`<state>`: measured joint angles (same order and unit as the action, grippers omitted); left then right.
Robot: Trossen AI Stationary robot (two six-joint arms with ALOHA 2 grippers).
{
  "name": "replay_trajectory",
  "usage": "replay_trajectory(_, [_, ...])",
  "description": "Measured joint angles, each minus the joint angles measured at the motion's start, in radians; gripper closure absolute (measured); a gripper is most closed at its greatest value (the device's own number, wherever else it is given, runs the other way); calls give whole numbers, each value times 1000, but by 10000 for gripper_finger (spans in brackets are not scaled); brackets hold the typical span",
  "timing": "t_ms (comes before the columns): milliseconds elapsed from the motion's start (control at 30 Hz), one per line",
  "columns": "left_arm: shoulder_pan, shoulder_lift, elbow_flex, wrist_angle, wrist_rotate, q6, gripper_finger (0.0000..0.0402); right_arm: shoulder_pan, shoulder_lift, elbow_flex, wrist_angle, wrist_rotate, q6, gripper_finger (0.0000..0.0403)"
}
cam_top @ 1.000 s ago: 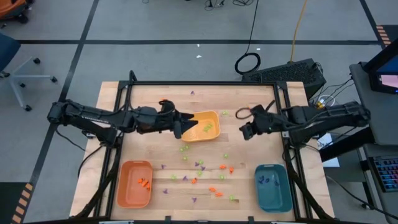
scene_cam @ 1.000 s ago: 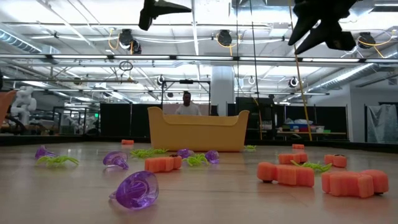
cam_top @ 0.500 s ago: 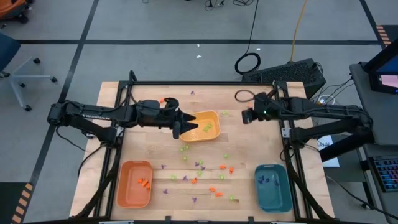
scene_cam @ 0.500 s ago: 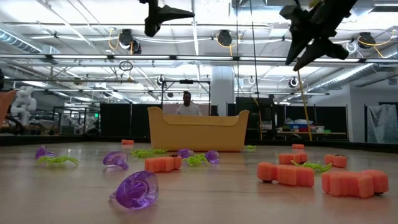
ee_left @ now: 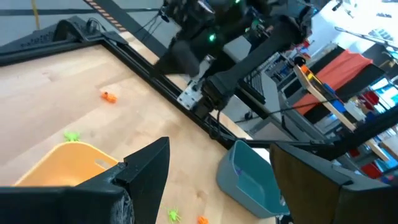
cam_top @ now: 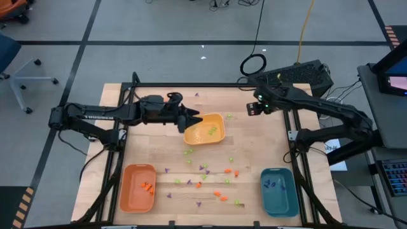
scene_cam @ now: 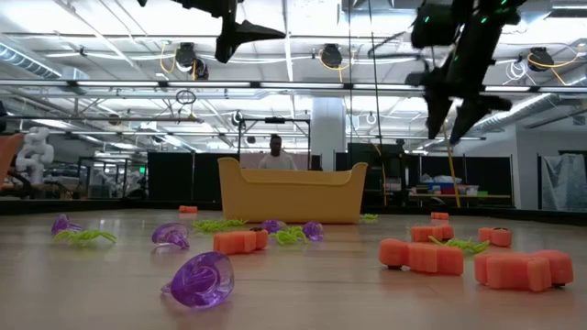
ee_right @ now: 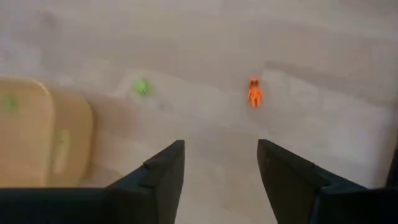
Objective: Sort Halloween decoration
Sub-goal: Put the orange skeleton toy into the orange bin
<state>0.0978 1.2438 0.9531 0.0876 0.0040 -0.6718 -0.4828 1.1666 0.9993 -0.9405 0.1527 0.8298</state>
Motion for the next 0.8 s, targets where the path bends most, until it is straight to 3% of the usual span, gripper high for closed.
replay_trajectory(300, [76,0,0,0,19,-3,126,-99,243,0,16,-82,-147,178])
replay_trajectory(533, [80,0,0,0,20,-13,126,-135,374,0,125,-77,-310,184])
replay_trajectory(800, [78,-1,0,-14,21,-30,126,-184,441,0,179,-72,-333,192])
